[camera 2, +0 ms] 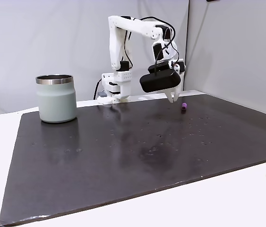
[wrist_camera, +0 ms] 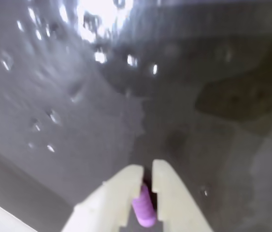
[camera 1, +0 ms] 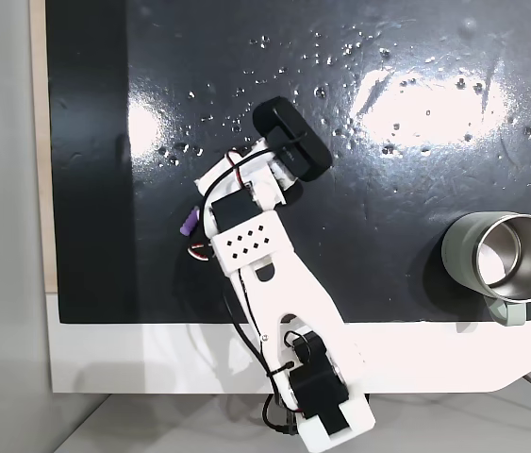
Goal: Grasp a pengrip and put it in the cup.
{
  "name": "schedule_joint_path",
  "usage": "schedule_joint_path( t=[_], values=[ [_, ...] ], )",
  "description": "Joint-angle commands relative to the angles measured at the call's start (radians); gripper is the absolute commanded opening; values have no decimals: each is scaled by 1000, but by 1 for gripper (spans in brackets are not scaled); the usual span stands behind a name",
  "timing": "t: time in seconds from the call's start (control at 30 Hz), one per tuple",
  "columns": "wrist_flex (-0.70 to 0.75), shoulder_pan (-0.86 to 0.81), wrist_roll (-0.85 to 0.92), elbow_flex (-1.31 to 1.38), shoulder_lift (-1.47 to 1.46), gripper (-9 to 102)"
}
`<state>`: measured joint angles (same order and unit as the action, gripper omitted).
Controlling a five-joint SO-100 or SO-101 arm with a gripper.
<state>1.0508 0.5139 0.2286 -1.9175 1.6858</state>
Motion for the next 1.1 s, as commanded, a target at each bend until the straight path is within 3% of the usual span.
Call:
schedule_joint_path(
  t=[0.0, 0.47, 1.07],
  values=[
    [28, 34, 0, 60, 9, 12],
    [25, 149, -5, 98, -114, 21],
    [5, 301, 31, 172, -293, 21]
  ],
)
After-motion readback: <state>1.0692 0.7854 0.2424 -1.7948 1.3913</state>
